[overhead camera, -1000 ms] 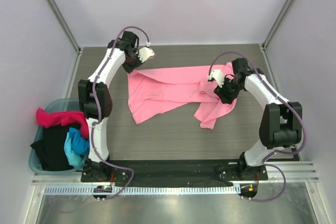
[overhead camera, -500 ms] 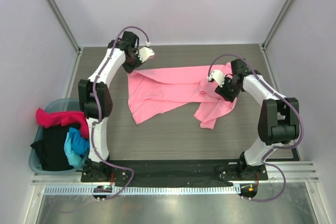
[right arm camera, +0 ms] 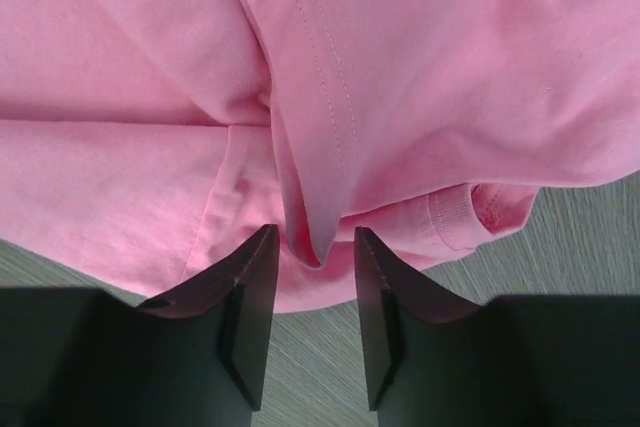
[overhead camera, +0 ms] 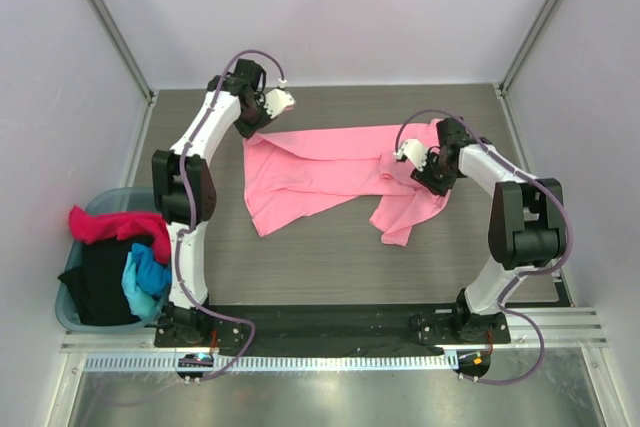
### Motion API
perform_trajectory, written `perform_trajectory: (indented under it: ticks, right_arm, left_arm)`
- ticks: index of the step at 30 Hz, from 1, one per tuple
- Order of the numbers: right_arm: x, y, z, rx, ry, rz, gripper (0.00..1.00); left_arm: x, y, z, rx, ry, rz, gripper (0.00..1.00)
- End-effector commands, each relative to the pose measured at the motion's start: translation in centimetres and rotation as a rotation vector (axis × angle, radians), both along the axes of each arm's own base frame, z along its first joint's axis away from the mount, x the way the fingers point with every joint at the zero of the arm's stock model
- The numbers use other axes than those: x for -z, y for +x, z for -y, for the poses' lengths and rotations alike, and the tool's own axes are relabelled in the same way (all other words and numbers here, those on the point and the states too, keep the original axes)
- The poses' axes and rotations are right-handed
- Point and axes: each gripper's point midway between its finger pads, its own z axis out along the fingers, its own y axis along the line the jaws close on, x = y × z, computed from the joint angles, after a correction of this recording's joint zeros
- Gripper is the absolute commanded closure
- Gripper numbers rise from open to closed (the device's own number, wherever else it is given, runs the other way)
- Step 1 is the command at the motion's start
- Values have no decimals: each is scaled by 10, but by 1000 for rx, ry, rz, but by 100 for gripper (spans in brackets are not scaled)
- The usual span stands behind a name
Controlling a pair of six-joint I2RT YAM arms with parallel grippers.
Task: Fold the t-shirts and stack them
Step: Flatten the tshirt out
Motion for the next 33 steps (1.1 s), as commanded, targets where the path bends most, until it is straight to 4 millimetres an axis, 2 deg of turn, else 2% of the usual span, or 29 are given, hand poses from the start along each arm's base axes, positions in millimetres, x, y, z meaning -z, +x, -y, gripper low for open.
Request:
perform_trajectory:
  ticks: [1, 3, 4, 5, 7, 9, 13, 16, 17, 18, 20, 21, 23, 24, 26, 27, 28, 29, 30, 31, 33]
  right_arm:
    - [-2, 12, 5, 21, -24, 39, 60]
    - [-1, 13, 5, 24, -27, 37, 69]
    - [-1, 14, 6, 29, -28, 42, 76]
    - [-3, 16, 6, 35, -29, 47, 87]
    - [-13, 21, 7, 45, -36, 78, 99]
    - [-29, 29, 9, 53, -41, 124, 99]
    - [-80, 49, 14, 86, -49, 274, 99]
    - [-138, 73, 20, 193, -6, 446, 99]
    - [-157, 77, 27, 284, 7, 500, 99]
    - [-187, 88, 32, 333, 27, 579, 99]
    - [-224, 96, 42, 435, 60, 686, 99]
    - [-252, 101, 47, 468, 68, 752, 99]
    - [-282, 103, 53, 511, 78, 827, 99]
    - [-309, 101, 58, 545, 86, 890, 99]
    - [-335, 96, 62, 567, 96, 951, 99]
    - [-364, 88, 63, 583, 118, 1015, 99]
    - [-377, 83, 65, 589, 131, 1045, 99]
    - [-392, 77, 65, 589, 142, 1077, 99]
    - [-419, 63, 65, 588, 162, 1138, 99]
    - [-432, 54, 65, 585, 168, 1168, 99]
    - [-463, 34, 67, 584, 183, 1241, 99]
  left_arm:
    - [-12, 9, -2, -15, -7, 41, 100]
    - [-12, 9, -2, -18, -6, 41, 100]
    - [-12, 9, -1, -17, -8, 41, 100]
    - [-12, 9, -2, -18, -9, 42, 100]
    - [-15, 9, -2, -19, -6, 48, 100]
    - [-18, 8, -3, -17, -6, 51, 100]
    - [-36, 5, -7, -11, 8, 86, 100]
    - [-66, 4, -11, -15, -4, 149, 100]
    - [-80, 6, -13, -25, -14, 181, 100]
    - [-101, 7, -19, -50, -1, 237, 100]
    - [-137, 12, -23, -82, -14, 334, 100]
    - [-162, 16, -29, -125, -11, 415, 100]
    - [-196, 17, -35, -163, -15, 514, 100]
    - [-218, 15, -40, -174, -8, 572, 100]
    - [-243, 11, -44, -190, -11, 636, 100]
    - [-256, 8, -45, -194, -17, 672, 100]
    - [-275, -1, -47, -205, -32, 714, 100]
    - [-285, -5, -48, -212, -47, 746, 100]
    - [-293, -11, -49, -216, -59, 766, 100]
    - [-313, -25, -49, -213, -90, 809, 100]
    - [-326, -39, -50, -216, -120, 831, 100]
